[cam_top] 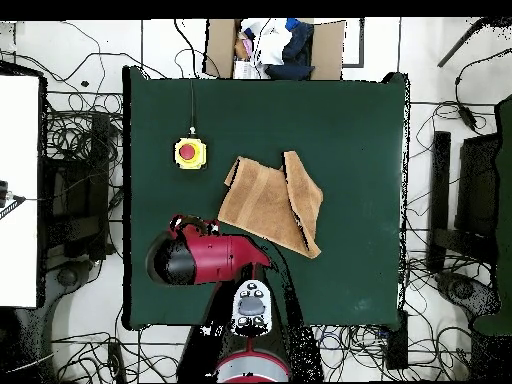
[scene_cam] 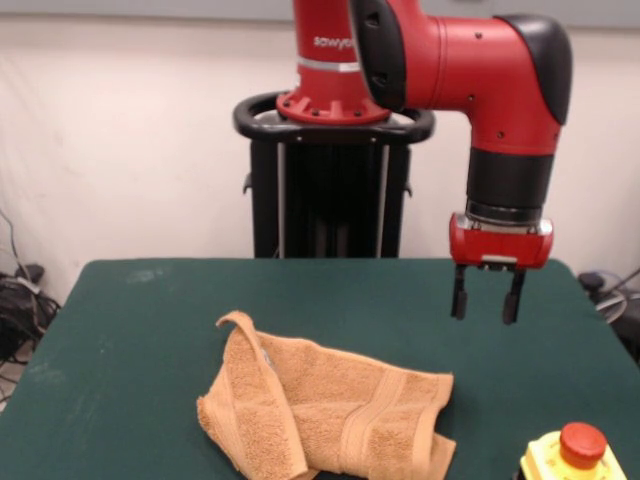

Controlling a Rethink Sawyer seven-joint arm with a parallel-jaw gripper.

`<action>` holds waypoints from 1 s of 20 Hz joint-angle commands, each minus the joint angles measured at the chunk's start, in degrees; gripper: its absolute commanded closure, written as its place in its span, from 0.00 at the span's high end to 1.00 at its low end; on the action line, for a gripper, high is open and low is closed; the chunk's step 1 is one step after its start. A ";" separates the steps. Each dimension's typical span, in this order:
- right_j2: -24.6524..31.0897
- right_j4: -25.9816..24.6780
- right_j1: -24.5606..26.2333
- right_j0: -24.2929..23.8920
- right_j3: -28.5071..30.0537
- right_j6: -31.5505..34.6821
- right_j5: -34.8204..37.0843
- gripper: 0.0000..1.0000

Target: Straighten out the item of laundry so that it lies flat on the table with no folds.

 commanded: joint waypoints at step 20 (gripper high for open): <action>6.04 33.59 5.46 15.09 -8.50 16.59 11.37 1.00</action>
